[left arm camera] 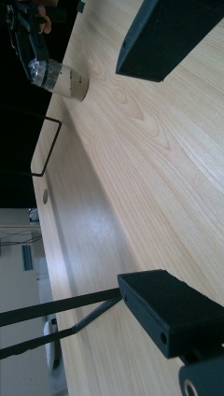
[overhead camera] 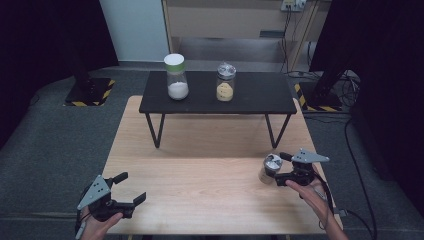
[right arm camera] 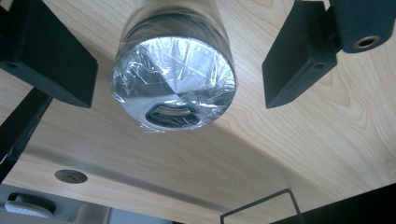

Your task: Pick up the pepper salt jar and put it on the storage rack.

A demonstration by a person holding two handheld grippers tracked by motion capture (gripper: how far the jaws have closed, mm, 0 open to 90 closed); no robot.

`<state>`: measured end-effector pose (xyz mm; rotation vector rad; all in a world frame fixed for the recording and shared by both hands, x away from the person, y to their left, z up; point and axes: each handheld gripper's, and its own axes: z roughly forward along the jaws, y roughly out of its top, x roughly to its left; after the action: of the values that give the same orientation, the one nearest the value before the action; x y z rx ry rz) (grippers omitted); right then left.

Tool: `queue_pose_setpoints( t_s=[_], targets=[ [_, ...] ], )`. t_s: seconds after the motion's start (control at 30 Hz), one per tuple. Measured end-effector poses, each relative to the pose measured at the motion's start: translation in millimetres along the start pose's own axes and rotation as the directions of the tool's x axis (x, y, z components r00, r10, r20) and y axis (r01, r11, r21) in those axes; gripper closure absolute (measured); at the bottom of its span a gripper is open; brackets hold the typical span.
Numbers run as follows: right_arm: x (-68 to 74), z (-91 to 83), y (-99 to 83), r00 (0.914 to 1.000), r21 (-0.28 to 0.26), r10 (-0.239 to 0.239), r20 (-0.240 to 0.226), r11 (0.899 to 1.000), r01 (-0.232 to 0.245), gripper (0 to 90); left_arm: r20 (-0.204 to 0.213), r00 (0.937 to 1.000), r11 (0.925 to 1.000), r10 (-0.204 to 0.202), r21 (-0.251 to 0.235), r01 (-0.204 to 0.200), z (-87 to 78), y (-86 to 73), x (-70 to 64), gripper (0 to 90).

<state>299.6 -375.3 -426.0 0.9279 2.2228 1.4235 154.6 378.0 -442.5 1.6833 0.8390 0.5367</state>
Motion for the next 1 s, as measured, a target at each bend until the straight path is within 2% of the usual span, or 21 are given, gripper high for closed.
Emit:
queue_pose_setpoints(
  t_s=[0.17,0.23,0.37,0.5,0.57,1.0],
  targets=[
    [-0.4,4.1,0.2,0.9999,0.008,-0.011,0.008,1.0,0.011,16.6,0.0,1.0,1.0,0.0,0.0,0.0,0.0,0.0,0.0,1.4],
    [-2.8,5.5,-0.7,1.0,0.004,-0.003,-0.002,1.0,0.003,19.2,0.0,1.0,1.0,0.0,0.001,0.0,0.1,0.0,0.0,1.4],
    [0.1,8.0,-1.5,0.9993,0.007,-0.029,0.022,1.0,0.029,25.5,-0.002,1.0,1.0,0.0,0.0,0.0,-0.2,0.0,-0.1,1.4],
    [-1.1,8.9,-2.6,0.999,-0.001,-0.044,0.003,0.999,0.044,34.1,-0.001,1.0,1.0,0.0,0.0,0.0,-0.1,0.0,-0.1,1.5],
    [2.4,8.9,-0.7,0.9977,0.003,-0.067,0.013,0.998,0.067,35.0,-0.001,1.0,1.0,0.0,0.0,0.0,0.0,0.0,0.0,1.5],
    [1.1,7.9,1.2,0.9971,0.009,-0.075,0.007,0.997,0.075,35.4,-0.002,1.0,1.0,-0.001,-0.001,0.001,-0.1,-0.2,0.1,1.5]
  ],
)
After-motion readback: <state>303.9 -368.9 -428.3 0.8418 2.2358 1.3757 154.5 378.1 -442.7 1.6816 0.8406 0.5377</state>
